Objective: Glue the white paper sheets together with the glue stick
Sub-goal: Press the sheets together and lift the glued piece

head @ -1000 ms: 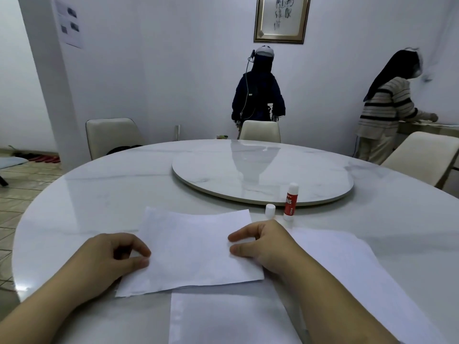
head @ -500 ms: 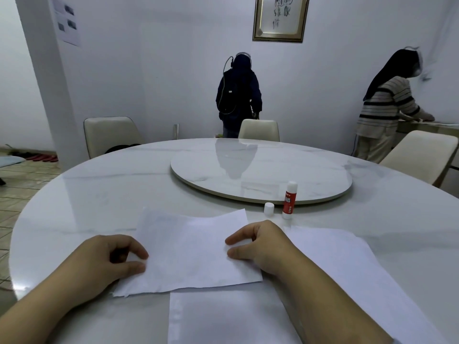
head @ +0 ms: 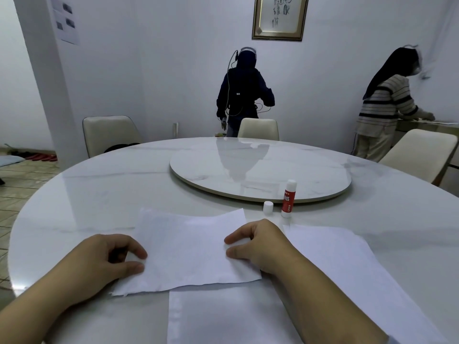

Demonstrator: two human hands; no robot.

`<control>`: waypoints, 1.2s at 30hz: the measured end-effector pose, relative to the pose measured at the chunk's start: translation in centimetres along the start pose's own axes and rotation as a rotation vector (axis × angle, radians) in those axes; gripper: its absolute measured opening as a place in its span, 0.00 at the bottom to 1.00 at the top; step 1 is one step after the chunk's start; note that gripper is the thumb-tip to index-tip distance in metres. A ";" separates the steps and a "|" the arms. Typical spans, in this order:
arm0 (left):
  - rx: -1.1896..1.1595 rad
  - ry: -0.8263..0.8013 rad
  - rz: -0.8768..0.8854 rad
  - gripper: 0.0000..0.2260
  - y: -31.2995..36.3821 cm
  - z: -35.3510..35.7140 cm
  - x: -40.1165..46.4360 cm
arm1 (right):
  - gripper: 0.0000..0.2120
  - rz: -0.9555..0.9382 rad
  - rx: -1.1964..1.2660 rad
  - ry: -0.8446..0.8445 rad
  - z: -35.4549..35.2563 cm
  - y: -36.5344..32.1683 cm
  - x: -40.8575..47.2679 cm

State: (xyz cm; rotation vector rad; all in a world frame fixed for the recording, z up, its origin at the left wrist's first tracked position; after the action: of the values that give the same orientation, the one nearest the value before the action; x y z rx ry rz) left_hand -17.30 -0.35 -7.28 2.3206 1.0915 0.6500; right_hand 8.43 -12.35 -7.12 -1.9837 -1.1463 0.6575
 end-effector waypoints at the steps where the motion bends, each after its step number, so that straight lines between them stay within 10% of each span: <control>1: 0.021 -0.005 -0.005 0.10 0.1 0.0 0.0 | 0.07 -0.004 -0.035 0.009 0.0 -0.1 0.0; 9: 0.514 -0.065 -0.131 0.11 3.1 1.6 0.9 | 0.20 -0.172 -0.450 0.188 1.0 -1.4 -0.4; 36: 0.453 -0.129 -0.129 0.27 3.4 7.3 2.6 | 0.29 -0.121 -0.713 -0.066 4.0 0.6 1.8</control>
State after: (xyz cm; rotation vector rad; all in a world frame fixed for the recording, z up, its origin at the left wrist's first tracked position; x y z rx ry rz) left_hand -9.52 -1.88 -10.31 2.5888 1.4294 0.2132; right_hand 6.65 -9.62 -10.11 -2.4478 -1.6920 0.2601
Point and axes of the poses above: each hand's wrist, its own x-axis towards the middle knuckle, its own z-axis out of the palm, y = z × x, the point moved 4 cm from there along x, towards the middle knuckle
